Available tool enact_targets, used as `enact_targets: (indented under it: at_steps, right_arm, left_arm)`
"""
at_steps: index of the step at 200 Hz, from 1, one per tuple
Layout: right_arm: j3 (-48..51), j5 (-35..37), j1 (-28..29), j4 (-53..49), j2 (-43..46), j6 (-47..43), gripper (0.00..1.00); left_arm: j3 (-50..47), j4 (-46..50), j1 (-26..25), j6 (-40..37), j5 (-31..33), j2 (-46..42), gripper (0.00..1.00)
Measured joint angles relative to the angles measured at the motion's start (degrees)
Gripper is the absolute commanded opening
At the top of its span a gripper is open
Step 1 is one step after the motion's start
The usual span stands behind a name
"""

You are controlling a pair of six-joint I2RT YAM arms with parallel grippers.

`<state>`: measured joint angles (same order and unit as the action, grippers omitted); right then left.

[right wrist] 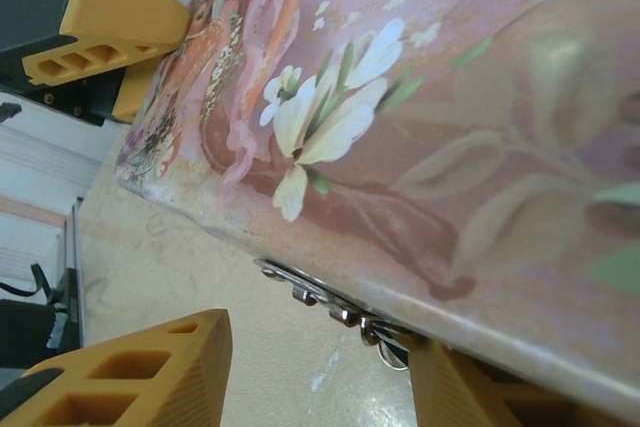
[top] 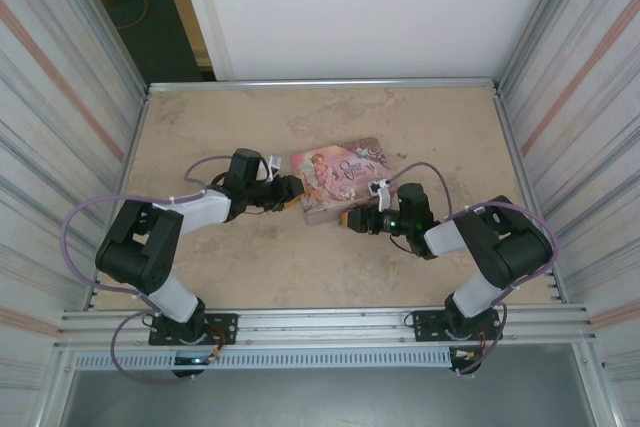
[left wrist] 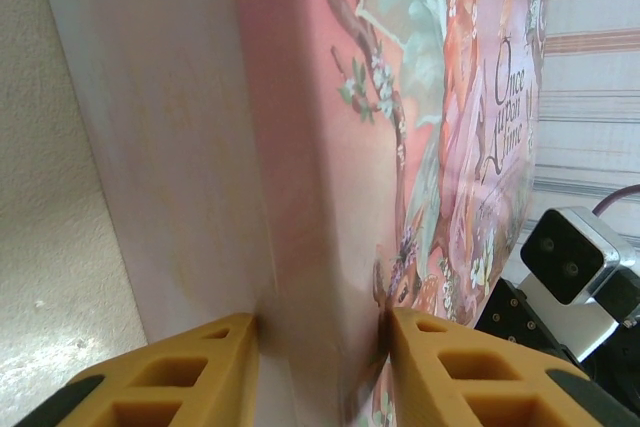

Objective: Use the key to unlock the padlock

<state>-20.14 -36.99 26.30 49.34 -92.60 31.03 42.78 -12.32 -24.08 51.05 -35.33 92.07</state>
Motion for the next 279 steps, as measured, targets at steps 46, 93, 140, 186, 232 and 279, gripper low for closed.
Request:
enact_targets:
  at_steps: [46,93,140,186,232,279]
  right_arm:
    - [0.0,0.3,-0.1,-1.6,0.5,-0.3,0.38]
    - [0.0,1.3,-0.1,-4.2,1.7,-1.1,0.27]
    - [0.0,2.6,-0.1,-5.9,2.4,-2.2,0.13]
    - [0.2,3.6,-0.4,-6.2,2.7,-2.7,0.0]
    - [1.4,4.2,-0.4,-6.4,4.2,-2.1,0.0]
    - [3.6,5.4,-0.5,-6.2,6.8,1.2,0.0]
  left_arm:
    - [0.0,0.0,0.0,0.0,0.0,0.0,0.37]
    - [0.0,0.0,0.0,0.0,0.3,0.0,0.36]
    - [0.0,0.0,0.0,0.0,0.4,0.0,0.36]
    - [0.0,0.0,0.0,0.0,0.6,-0.1,0.36]
    - [-0.7,-1.0,0.0,0.0,0.8,-0.2,0.35]
    - [-3.0,-4.8,-0.4,0.7,1.0,-0.7,0.35]
